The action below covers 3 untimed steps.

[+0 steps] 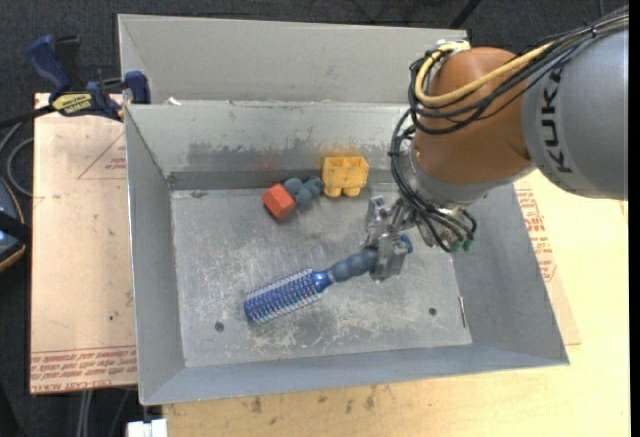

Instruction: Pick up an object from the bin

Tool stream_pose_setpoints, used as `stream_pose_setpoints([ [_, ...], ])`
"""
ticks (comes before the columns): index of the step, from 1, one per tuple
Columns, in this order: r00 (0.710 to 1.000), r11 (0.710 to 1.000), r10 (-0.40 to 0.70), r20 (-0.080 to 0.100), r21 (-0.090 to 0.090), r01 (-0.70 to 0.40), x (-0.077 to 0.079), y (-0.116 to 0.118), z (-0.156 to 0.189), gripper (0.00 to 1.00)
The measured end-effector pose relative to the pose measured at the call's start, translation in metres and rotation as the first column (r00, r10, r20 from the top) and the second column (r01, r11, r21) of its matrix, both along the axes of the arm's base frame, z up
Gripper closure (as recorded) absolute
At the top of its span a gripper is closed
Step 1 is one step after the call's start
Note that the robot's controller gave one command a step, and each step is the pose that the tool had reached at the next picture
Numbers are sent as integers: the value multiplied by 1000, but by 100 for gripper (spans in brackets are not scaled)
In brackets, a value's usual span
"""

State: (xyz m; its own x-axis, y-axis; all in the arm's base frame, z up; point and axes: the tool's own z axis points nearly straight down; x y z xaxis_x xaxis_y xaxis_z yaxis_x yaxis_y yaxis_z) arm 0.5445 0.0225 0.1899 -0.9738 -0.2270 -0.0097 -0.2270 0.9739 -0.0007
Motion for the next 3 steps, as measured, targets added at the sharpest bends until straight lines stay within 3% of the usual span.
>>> stream_pose_setpoints([
  [1, 1000, 1000, -1, -8, -1, 1, -2, -1, -5, 100],
  [3, 1000, 1000, -1, -8, -1, 1, -2, -1, -5, 100],
])
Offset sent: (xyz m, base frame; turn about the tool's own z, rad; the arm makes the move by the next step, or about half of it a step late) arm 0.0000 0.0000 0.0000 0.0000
